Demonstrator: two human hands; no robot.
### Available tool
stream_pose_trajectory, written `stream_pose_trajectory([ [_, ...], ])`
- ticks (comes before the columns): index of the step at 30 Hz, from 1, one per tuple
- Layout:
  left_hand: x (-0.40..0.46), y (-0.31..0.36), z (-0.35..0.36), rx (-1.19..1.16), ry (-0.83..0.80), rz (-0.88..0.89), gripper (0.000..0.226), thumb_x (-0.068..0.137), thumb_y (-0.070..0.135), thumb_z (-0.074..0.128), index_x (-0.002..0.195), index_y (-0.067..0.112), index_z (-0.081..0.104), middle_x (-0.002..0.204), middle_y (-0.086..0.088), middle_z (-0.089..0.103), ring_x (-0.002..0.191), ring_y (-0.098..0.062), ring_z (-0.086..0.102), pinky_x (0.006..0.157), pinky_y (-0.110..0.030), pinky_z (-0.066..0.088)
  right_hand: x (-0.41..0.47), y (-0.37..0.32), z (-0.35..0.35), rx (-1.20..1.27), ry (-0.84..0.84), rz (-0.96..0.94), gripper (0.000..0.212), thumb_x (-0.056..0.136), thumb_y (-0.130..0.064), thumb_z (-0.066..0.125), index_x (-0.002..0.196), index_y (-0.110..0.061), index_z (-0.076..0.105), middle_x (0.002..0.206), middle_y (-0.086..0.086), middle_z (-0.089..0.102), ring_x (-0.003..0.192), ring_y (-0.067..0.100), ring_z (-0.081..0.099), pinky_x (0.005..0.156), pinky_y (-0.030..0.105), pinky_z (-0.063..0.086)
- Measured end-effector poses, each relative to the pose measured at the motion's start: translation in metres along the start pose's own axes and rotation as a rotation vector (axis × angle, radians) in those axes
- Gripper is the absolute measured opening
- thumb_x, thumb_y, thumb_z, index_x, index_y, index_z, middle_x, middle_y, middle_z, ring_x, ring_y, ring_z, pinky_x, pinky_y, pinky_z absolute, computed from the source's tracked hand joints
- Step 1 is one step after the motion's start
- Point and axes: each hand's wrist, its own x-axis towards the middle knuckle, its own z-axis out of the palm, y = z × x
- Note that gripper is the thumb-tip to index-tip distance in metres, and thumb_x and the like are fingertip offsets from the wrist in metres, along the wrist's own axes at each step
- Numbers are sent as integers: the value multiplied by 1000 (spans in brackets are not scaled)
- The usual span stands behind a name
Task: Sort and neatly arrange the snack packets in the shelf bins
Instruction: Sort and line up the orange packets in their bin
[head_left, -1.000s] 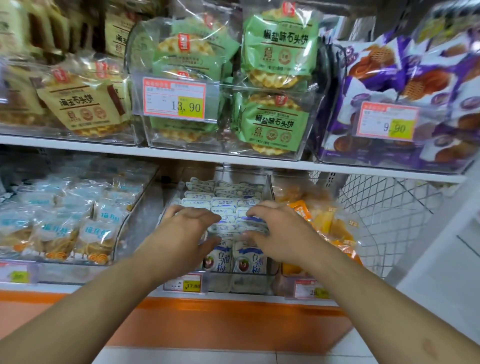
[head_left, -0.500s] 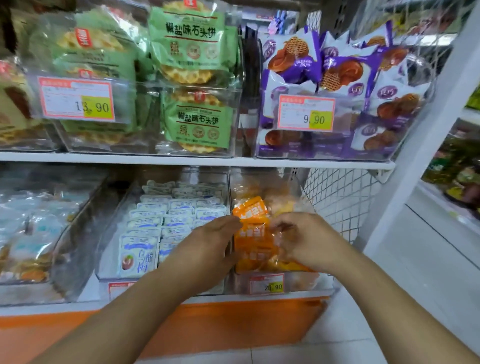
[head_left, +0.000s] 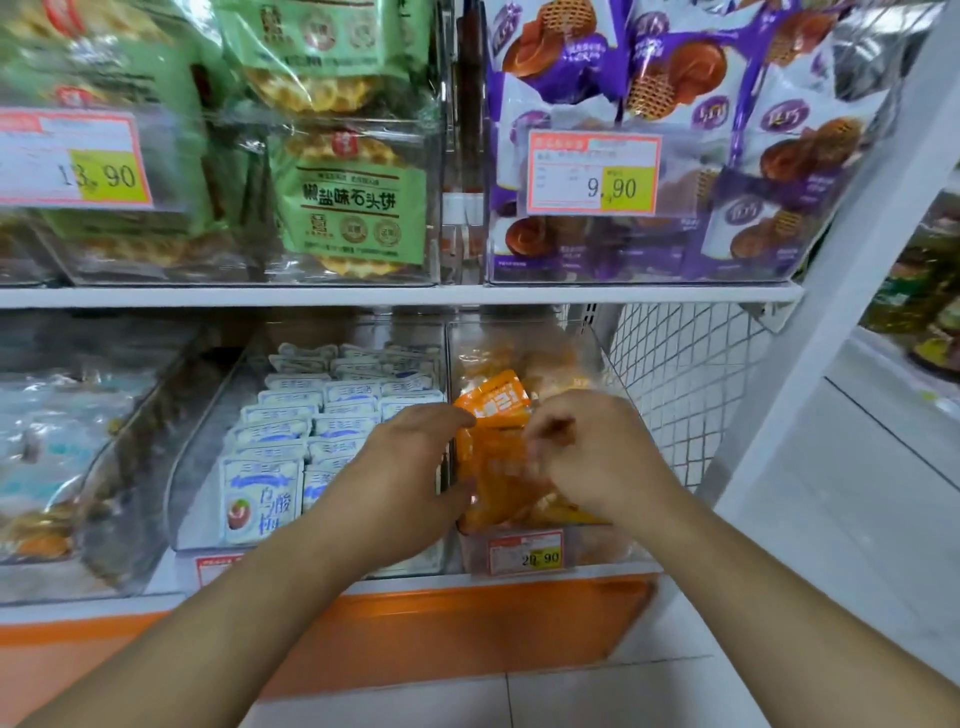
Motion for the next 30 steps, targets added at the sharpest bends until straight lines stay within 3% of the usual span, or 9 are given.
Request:
stream_pose_trajectory([
  [3,0,8,-4,-98,31,-79,72,86,56,71,149,39,39,148,18,47,134,-7,45,107,-29,43,-2,2,-25,236,169,77,25,91,-6,73,77,-27,70,68,-10,69,70,7,68,65,29,54],
  [5,1,16,-6,-187,60,-110,64,83,56,75,139,44,46,134,26,54,114,5,55,86,-15,48,-8,3,-39,414,203,121,23,95,-3,70,80,-21,69,58,-5,65,63,10,67,62,30,56],
  [9,3,36,-10,-523,160,-154,14,86,39,78,96,33,70,86,17,70,70,9,61,52,-7,44,-22,1,-44,729,184,162,24,96,2,67,85,-19,69,86,33,67,88,38,75,77,46,65],
  [11,1,44,-15,-743,180,-168,7,88,26,78,93,24,73,85,-2,75,67,-2,68,55,-17,54,-25,3,-41,799,117,191,18,96,4,67,89,-13,67,82,23,72,89,35,76,80,43,64],
  [14,-1,44,-21,-918,235,-220,11,90,14,76,100,17,75,90,-9,78,88,-23,76,79,-44,64,-25,17,-38,382,39,111,23,89,-2,76,89,-24,72,74,-6,75,81,12,72,81,35,62],
  [17,-4,36,-24,-768,296,-212,11,93,17,73,99,26,74,88,4,77,84,-15,75,69,-36,64,-29,26,-30,59,-98,57,26,82,-14,87,98,-33,78,88,-14,74,84,-4,66,73,10,50],
  [20,-9,25,-24,-621,288,-176,15,94,26,71,107,35,72,91,11,75,85,-9,73,68,-37,64,-31,29,-18,-130,-194,-17,23,82,-26,88,102,-34,80,93,-20,68,87,-6,61,77,12,48],
  [25,-11,22,-22,-615,250,-197,14,98,26,66,109,34,70,94,16,74,85,-6,73,66,-34,64,-21,28,-14,-132,-139,-9,14,82,-23,84,80,-33,75,87,-18,68,86,1,62,81,31,55],
  [30,-11,19,-24,-643,234,-256,7,100,29,63,103,35,66,88,10,77,73,-14,76,66,-54,63,-17,21,-37,256,-7,125,21,101,-16,65,82,-26,62,74,-8,72,54,8,54,53,25,44],
])
